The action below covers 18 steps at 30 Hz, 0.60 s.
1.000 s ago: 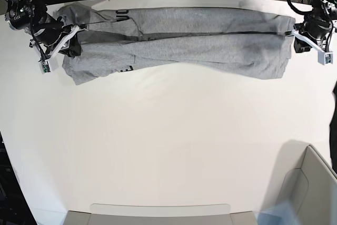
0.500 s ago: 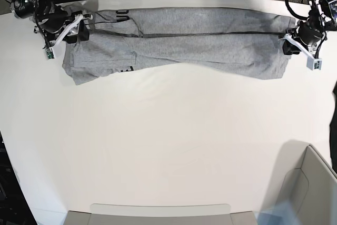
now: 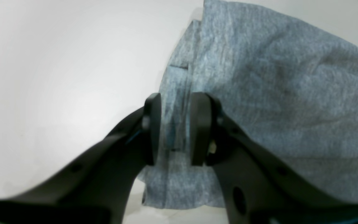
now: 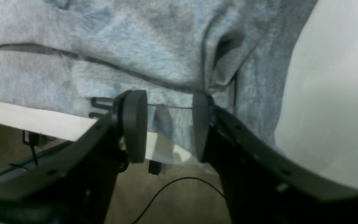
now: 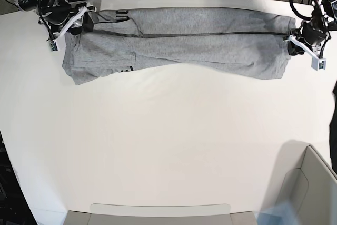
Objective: Fold the T-shirt properly
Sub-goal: 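Lay the folded strip down and open both grippers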
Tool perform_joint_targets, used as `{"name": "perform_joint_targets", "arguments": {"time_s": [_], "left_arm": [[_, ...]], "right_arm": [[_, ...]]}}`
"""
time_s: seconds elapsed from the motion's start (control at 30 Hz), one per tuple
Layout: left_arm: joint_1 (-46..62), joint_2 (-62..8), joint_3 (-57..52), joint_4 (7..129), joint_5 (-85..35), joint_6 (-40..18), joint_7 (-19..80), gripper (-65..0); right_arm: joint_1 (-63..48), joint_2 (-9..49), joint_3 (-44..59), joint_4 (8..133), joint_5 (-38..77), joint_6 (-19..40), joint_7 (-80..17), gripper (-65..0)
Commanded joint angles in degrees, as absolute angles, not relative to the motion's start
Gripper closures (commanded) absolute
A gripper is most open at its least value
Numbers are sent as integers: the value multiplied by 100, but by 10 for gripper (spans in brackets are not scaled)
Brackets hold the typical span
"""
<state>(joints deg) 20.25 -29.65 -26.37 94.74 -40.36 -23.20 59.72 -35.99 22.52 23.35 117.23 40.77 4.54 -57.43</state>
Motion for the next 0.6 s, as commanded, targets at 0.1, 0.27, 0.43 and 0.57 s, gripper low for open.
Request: {"name": "perform_joint_targets", "arguments": {"time_s": [0.1, 0.27, 0.43, 0.57], "left_arm": [[1657, -3301, -2422, 8813, -4084, -2308, 5771, -174], [1429, -3319, -2167, 8444, -4136, -2308, 5710, -174], [1455, -3319, -2132, 8303, -4453, -2308, 5710, -178], [1429, -3319, -2141, 7758, -5068, -2299, 5710, -201]], "right_arm": [[-3582, 2334, 2387, 11811, 4145, 479, -5648, -244], [-3582, 2360, 2387, 11811, 4145, 479, -5648, -244], [-3591, 2325, 2747, 11802, 4145, 479, -5657, -244], [-3582, 2369, 2818, 11802, 4145, 479, -5657, -244]]}}
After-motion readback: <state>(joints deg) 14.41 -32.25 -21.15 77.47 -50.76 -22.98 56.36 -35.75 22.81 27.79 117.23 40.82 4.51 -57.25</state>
